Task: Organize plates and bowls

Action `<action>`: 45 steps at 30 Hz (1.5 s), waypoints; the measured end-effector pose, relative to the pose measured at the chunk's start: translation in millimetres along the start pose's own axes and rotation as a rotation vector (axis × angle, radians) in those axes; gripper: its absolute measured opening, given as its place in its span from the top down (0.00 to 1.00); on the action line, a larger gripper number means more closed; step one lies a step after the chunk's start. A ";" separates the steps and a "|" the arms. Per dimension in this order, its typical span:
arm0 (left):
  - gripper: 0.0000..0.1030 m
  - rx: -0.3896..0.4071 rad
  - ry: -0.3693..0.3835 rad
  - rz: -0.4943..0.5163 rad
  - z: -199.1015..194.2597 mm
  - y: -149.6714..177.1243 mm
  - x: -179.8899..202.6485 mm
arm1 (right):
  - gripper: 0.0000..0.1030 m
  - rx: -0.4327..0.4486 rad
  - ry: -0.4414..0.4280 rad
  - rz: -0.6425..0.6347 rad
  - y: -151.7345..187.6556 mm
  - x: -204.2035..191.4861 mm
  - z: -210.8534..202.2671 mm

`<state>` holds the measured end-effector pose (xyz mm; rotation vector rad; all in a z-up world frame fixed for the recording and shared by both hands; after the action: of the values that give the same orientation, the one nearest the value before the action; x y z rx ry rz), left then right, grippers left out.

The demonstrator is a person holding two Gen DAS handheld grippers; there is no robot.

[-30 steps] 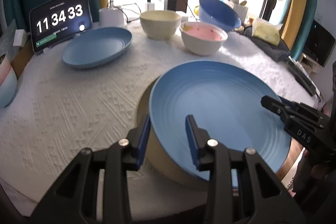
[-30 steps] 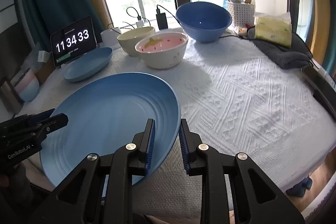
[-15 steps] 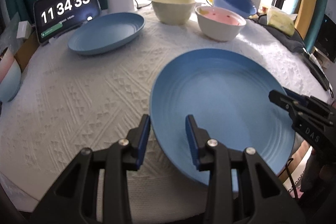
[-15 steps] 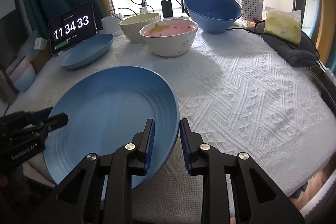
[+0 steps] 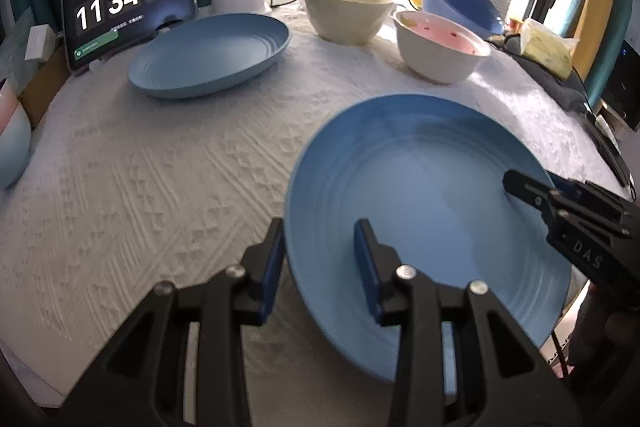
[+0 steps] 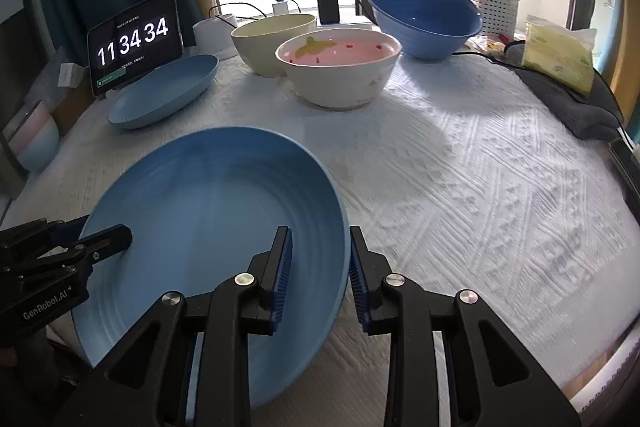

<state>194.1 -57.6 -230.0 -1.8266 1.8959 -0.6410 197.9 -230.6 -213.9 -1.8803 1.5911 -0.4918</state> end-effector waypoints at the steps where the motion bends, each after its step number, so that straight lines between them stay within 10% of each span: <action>1: 0.65 -0.001 0.000 -0.003 1.7 -2.4 -2.4 | 0.70 -0.002 -0.001 -0.001 -2.0 -1.4 2.3; 45: 0.55 0.210 -0.047 -0.171 -55.3 -35.1 -94.8 | 0.69 0.115 -0.028 -0.113 -74.7 -65.9 -23.7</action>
<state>193.1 38.0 -165.7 -1.8614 1.5886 -0.8146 224.7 -165.4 -139.6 -1.8885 1.4136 -0.5900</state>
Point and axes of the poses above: each gripper's, at about its wrist camera, not at the fingertips, and z roughly the way its jaws point, x to its right, y to its underside, the point moved 6 cm from there along z, roughly the way its jaws point, and after that the axes turned 4 degrees about -y, right-handed, at the moved point
